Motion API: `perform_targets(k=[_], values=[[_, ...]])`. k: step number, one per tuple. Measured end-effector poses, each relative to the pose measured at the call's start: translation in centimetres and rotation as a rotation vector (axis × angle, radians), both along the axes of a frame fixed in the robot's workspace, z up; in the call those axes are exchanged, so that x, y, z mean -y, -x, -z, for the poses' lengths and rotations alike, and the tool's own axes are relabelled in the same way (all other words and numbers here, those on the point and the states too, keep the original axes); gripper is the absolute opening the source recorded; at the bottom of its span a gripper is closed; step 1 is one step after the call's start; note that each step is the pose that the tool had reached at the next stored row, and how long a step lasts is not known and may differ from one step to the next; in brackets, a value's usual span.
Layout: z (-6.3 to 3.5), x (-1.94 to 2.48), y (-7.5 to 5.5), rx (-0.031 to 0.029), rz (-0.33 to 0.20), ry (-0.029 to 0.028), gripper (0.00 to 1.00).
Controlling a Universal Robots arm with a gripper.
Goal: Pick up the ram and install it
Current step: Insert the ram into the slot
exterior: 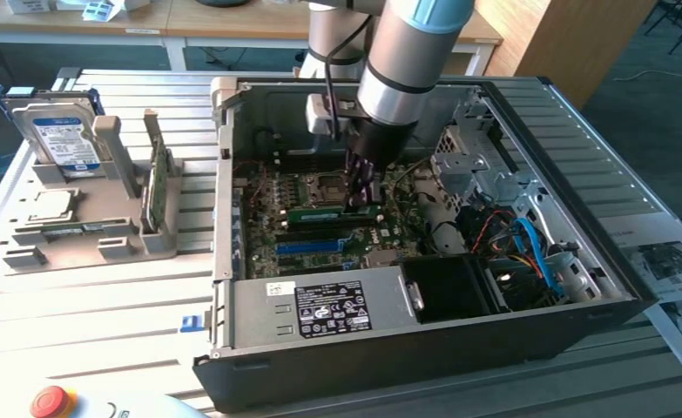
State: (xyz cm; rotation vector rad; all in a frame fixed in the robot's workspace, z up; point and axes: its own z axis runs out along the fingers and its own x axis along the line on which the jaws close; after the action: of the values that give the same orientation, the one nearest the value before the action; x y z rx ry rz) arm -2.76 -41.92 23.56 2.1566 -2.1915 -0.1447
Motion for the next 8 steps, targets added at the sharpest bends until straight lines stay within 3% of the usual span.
perform_targets(k=[8], values=[[0.00, 0.08, -0.12, -0.0001, 0.000, 0.0000, 0.12]])
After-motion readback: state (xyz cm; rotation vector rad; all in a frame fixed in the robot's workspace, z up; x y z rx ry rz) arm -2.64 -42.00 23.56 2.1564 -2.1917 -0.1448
